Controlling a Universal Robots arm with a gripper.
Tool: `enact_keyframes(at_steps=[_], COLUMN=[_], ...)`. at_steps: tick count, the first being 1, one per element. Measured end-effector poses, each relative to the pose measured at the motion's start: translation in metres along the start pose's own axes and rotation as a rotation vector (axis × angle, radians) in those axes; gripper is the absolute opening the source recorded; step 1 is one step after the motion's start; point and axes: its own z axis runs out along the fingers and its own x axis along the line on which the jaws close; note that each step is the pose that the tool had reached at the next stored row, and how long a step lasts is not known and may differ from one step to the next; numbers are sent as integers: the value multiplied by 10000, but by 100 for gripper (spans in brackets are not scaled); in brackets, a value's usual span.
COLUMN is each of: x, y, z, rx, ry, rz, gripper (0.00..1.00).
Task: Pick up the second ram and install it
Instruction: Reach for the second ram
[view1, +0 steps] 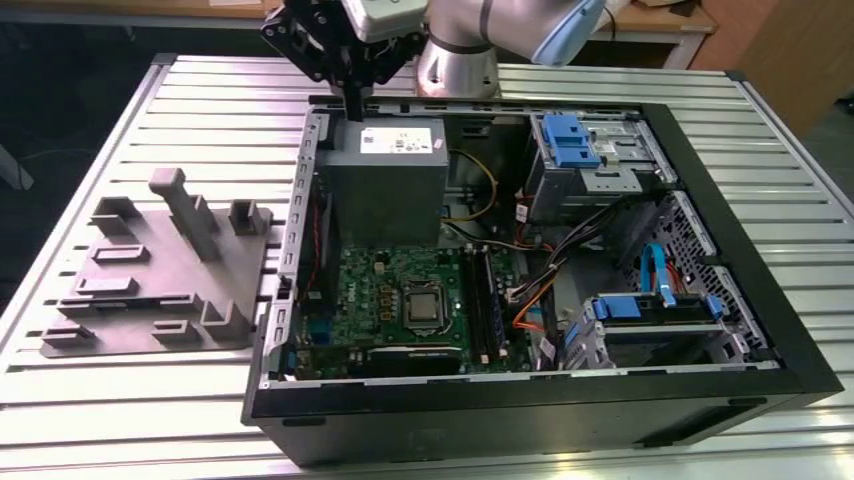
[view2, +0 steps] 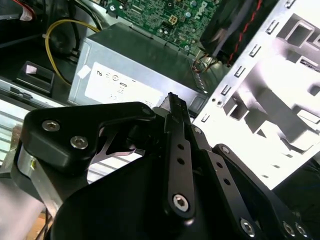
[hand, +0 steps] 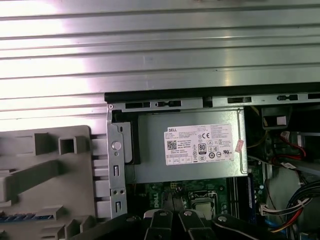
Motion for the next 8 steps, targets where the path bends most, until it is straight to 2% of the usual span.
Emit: enact_keyframes(at_steps=[8], x=[133], y=[-10], z=[-2], rx=[0], ry=[0], rz=[1], gripper=[10])
